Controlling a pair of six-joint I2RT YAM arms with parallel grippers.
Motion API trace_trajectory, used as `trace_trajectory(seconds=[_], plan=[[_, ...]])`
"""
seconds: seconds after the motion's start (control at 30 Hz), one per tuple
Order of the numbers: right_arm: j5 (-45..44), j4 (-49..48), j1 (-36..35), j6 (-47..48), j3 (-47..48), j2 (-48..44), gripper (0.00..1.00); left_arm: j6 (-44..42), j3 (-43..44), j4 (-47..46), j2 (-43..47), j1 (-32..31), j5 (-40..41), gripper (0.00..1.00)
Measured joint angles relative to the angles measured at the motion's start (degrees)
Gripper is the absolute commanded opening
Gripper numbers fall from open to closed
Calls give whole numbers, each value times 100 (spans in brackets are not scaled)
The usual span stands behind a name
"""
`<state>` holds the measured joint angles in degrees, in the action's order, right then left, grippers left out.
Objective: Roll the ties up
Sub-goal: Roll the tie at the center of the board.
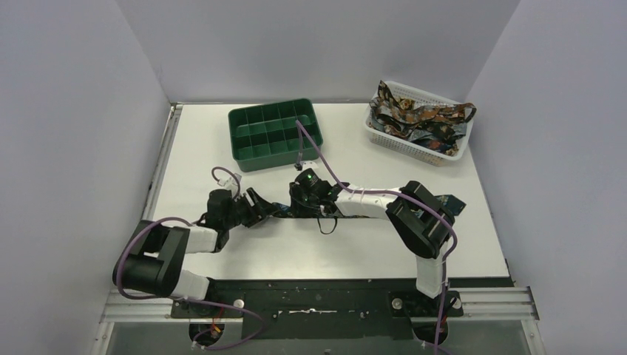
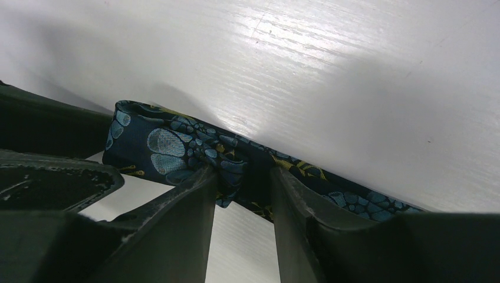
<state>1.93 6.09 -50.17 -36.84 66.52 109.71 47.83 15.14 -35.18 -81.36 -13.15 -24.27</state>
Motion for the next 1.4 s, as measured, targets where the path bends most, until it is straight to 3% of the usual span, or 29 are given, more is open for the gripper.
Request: trace_trajectory(seconds=[0.37,0.67,1.1,1.4], plan=[[7,0,26,-11,0,0,38,831,-74,-1589,-1078,-17,-223,43],[44,-2,33,-52,-4,2,38,1014,-109,-1921,-1331,-15,-278,40],[197,-35,39,-55,-4,9,41,645,-70,-1115,-780,-79,-35,7],[737,-173,175,-55,-2,-11,53,55,229,546,468,-203,662,1]])
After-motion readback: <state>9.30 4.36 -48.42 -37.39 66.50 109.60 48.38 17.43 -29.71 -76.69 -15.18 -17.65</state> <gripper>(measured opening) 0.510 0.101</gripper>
